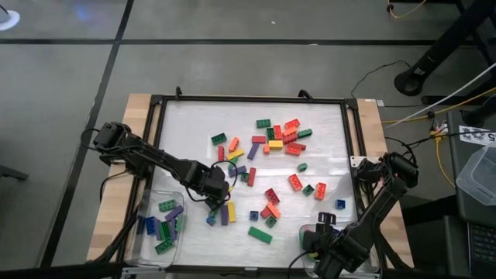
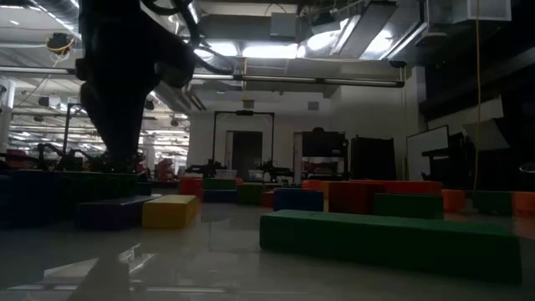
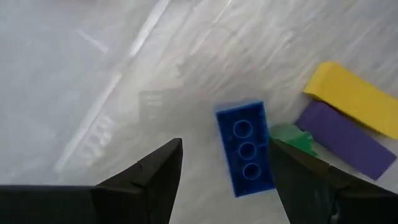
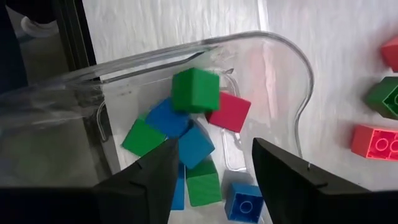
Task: Sort blocks by size
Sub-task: Put the large green game piece into the left transparent bin
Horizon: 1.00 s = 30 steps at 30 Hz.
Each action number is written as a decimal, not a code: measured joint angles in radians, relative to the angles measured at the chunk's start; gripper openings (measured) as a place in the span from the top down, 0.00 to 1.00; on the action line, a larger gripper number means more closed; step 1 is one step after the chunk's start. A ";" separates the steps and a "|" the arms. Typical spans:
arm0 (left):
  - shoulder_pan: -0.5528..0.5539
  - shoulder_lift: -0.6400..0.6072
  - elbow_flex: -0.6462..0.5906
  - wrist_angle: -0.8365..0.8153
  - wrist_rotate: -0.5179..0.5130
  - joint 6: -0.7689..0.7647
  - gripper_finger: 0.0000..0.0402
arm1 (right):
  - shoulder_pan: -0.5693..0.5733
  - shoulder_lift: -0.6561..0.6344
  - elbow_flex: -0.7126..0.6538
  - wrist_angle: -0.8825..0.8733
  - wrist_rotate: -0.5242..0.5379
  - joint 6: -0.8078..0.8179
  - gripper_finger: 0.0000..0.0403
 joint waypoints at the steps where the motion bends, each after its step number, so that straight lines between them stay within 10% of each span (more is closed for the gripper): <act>1: 0.000 0.000 -0.001 0.008 0.004 -0.014 0.44 | 0.000 0.000 0.000 0.000 0.002 -0.003 0.49; 30: -0.202 0.091 -0.002 0.158 0.046 -0.392 0.44 | 0.000 0.001 0.000 0.000 0.061 -0.025 0.49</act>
